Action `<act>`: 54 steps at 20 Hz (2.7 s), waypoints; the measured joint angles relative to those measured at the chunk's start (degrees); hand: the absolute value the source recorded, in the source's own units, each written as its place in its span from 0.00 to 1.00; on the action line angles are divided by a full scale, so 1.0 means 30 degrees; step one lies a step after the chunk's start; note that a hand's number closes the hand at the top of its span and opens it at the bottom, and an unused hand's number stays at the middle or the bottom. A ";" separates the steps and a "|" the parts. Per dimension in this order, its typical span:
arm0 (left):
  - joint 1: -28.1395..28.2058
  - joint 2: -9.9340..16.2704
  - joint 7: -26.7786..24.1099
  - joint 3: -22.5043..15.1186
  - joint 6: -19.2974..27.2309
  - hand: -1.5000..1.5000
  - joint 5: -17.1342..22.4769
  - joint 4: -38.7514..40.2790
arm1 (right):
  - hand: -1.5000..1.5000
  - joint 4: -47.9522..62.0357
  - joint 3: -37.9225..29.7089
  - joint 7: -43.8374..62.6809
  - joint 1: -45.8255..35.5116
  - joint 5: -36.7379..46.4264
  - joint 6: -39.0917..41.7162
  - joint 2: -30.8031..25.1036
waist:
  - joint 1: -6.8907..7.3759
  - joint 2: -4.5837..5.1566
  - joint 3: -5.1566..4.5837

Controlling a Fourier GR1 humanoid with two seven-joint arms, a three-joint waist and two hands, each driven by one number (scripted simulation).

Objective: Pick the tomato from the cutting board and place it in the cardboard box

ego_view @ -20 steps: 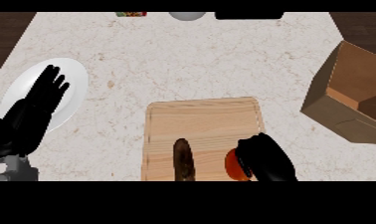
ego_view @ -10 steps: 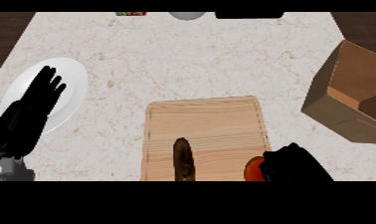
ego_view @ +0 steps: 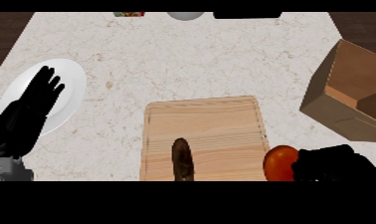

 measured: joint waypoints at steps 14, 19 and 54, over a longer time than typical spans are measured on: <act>0.0304 -0.0112 0.0027 -0.0082 -0.0159 0.50 0.0025 -0.0450 | 1.00 0.0782 -0.8901 0.1455 -0.6442 -0.1274 0.4177 0.1122 | 0.0237 0.0060 0.0014; 0.0364 -0.0116 0.0384 -0.0107 -0.0165 0.50 0.0044 -0.0877 | 1.00 0.2351 -1.2041 -0.0528 -0.7492 -0.3917 0.4462 -0.0034 | 0.0302 0.0082 0.0021; -0.0389 -0.0099 -0.0290 0.0216 -0.0419 0.50 -0.0146 0.0594 | 0.00 1.7629 -1.7398 -0.7981 -0.8719 -1.0278 -0.1013 0.0477 | 0.0207 0.0022 -0.0007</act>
